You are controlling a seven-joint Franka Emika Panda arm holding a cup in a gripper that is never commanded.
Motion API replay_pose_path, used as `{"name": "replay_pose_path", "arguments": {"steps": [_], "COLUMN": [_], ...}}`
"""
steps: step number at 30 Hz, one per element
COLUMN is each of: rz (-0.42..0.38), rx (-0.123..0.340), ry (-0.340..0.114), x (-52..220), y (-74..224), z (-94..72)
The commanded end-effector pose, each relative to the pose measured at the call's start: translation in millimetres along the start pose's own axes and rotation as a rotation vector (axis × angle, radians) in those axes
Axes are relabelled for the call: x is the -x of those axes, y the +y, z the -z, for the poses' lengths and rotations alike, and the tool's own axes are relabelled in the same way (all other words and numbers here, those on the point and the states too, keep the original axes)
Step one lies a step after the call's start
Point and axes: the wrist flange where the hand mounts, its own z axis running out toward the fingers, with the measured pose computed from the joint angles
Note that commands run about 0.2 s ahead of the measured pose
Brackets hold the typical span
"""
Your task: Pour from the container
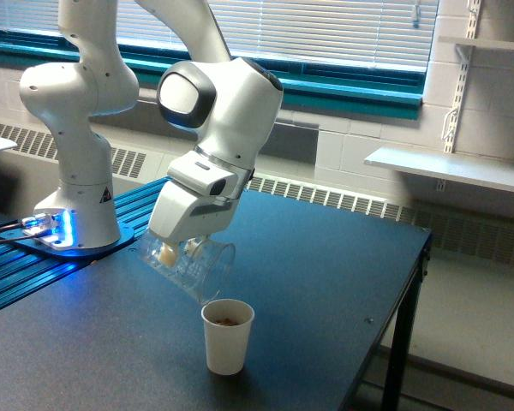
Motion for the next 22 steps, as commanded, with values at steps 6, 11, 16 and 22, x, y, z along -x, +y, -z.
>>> {"name": "replay_pose_path", "arguments": {"steps": [6,11,16,22], "rz": [-0.008,-0.03,-0.049,-0.059], "rx": [-0.049,-0.056,-0.072,-0.08], "ry": [0.024,0.03,0.043,0.068], "x": [3.0,3.5,4.2,4.6], "y": [-8.9,-5.7,-0.7,6.0], "z": [13.2,15.3,21.8,29.6]}}
